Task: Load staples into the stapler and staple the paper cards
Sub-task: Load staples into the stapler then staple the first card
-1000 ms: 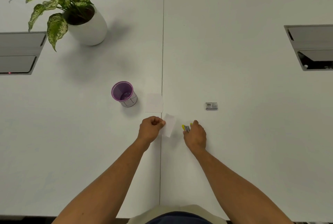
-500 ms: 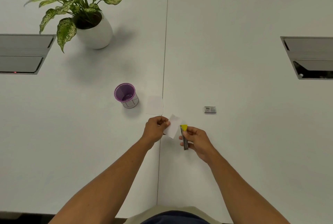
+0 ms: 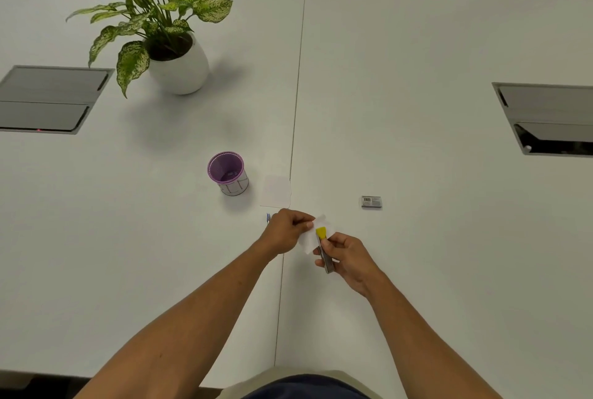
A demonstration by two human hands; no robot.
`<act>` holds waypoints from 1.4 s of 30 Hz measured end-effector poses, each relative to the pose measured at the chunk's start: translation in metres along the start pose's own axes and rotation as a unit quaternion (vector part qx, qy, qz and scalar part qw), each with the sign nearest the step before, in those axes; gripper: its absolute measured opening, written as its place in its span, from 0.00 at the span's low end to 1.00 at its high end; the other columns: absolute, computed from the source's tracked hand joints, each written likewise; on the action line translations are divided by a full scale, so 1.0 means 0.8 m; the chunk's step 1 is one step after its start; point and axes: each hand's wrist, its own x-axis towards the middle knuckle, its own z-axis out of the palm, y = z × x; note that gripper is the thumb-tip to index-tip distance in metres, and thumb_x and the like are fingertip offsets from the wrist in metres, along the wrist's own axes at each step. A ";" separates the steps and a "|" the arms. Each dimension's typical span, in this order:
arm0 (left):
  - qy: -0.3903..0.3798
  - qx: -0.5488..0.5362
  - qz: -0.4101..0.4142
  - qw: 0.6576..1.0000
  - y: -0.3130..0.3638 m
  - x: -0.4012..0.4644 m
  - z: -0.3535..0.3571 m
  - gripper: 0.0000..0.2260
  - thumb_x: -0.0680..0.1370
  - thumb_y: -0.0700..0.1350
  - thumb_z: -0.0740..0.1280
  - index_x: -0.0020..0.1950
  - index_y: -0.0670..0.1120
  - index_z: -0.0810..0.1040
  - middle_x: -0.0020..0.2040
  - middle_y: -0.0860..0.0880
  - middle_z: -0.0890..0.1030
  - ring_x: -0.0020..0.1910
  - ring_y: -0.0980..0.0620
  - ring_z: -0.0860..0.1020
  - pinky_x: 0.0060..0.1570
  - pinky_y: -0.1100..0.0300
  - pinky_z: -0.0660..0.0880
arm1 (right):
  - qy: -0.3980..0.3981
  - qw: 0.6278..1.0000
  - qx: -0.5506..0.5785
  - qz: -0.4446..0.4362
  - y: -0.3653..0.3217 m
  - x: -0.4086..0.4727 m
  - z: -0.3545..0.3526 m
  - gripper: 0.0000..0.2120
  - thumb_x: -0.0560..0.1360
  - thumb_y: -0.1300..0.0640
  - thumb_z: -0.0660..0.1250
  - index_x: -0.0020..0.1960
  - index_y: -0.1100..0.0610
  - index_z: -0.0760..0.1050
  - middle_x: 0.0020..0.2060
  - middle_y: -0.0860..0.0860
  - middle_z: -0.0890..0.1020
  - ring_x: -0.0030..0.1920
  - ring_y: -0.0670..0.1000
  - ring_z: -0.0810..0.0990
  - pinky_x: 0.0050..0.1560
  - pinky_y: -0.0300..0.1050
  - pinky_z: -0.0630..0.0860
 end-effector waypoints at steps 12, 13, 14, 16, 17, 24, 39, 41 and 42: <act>-0.033 0.053 0.015 0.998 0.020 0.005 0.003 0.12 0.79 0.42 0.66 0.61 0.41 0.80 0.60 0.45 0.81 0.55 0.50 0.77 0.53 0.62 0.71 | 0.057 0.997 -0.042 -0.010 -0.003 -0.008 0.006 0.10 0.77 0.60 0.69 0.53 0.67 0.77 0.42 0.60 0.84 0.40 0.56 0.85 0.38 0.43 0.79; -0.035 0.059 0.017 0.998 0.021 0.005 0.002 0.12 0.79 0.42 0.66 0.60 0.41 0.80 0.60 0.45 0.81 0.56 0.50 0.77 0.53 0.62 0.70 | 0.057 0.997 -0.046 -0.014 -0.004 -0.009 0.005 0.10 0.77 0.60 0.69 0.53 0.67 0.77 0.42 0.60 0.84 0.40 0.56 0.85 0.36 0.41 0.79; -0.036 0.064 0.018 0.997 0.022 0.005 0.002 0.12 0.79 0.43 0.66 0.60 0.41 0.81 0.60 0.45 0.81 0.56 0.50 0.77 0.53 0.62 0.70 | 0.058 0.997 -0.049 -0.018 -0.005 -0.009 0.005 0.09 0.77 0.60 0.69 0.53 0.66 0.78 0.42 0.60 0.84 0.40 0.56 0.85 0.36 0.40 0.78; -0.038 0.067 0.019 0.997 0.024 0.006 0.001 0.11 0.79 0.43 0.66 0.60 0.42 0.81 0.60 0.45 0.81 0.56 0.50 0.78 0.52 0.62 0.70 | 0.063 0.996 -0.056 -0.027 -0.004 -0.009 0.007 0.06 0.77 0.61 0.69 0.51 0.64 0.79 0.41 0.59 0.84 0.40 0.55 0.85 0.35 0.38 0.78; -0.038 0.068 0.018 0.997 0.025 0.006 0.001 0.11 0.79 0.43 0.66 0.60 0.42 0.81 0.60 0.45 0.81 0.57 0.49 0.78 0.52 0.62 0.70 | 0.068 0.995 -0.062 -0.032 -0.004 -0.008 0.008 0.05 0.77 0.61 0.69 0.50 0.63 0.79 0.40 0.59 0.84 0.39 0.54 0.85 0.35 0.37 0.78; -0.042 0.066 0.016 0.997 0.027 0.005 0.000 0.11 0.79 0.43 0.66 0.60 0.42 0.81 0.59 0.45 0.81 0.58 0.48 0.78 0.54 0.61 0.71 | 0.107 0.990 -0.082 -0.048 0.004 -0.003 0.013 0.06 0.77 0.60 0.69 0.51 0.62 0.80 0.36 0.55 0.84 0.35 0.50 0.84 0.35 0.38 0.77; 0.057 0.054 0.043 0.996 0.003 0.005 -0.004 0.05 0.78 0.43 0.67 0.50 0.46 0.83 0.45 0.52 0.81 0.45 0.53 0.78 0.42 0.65 0.71 | 0.189 0.968 -0.165 -0.023 0.028 0.004 -0.010 0.10 0.70 0.58 0.76 0.49 0.52 0.79 0.43 0.49 0.83 0.42 0.52 0.83 0.38 0.42 0.79; 0.068 0.039 0.037 0.996 0.001 0.005 -0.005 0.04 0.78 0.43 0.68 0.49 0.46 0.83 0.44 0.52 0.82 0.45 0.53 0.78 0.44 0.64 0.72 | 0.220 0.943 -0.249 -0.030 0.032 0.013 -0.012 0.13 0.69 0.57 0.77 0.52 0.55 0.79 0.43 0.48 0.81 0.43 0.50 0.81 0.42 0.44 0.79; 0.070 0.032 0.035 0.996 0.000 0.005 -0.006 0.04 0.78 0.43 0.68 0.49 0.46 0.82 0.44 0.52 0.81 0.45 0.53 0.78 0.44 0.63 0.72 | 0.231 0.929 -0.288 -0.035 0.033 0.017 -0.012 0.15 0.69 0.57 0.77 0.54 0.56 0.78 0.43 0.49 0.81 0.44 0.50 0.80 0.44 0.45 0.78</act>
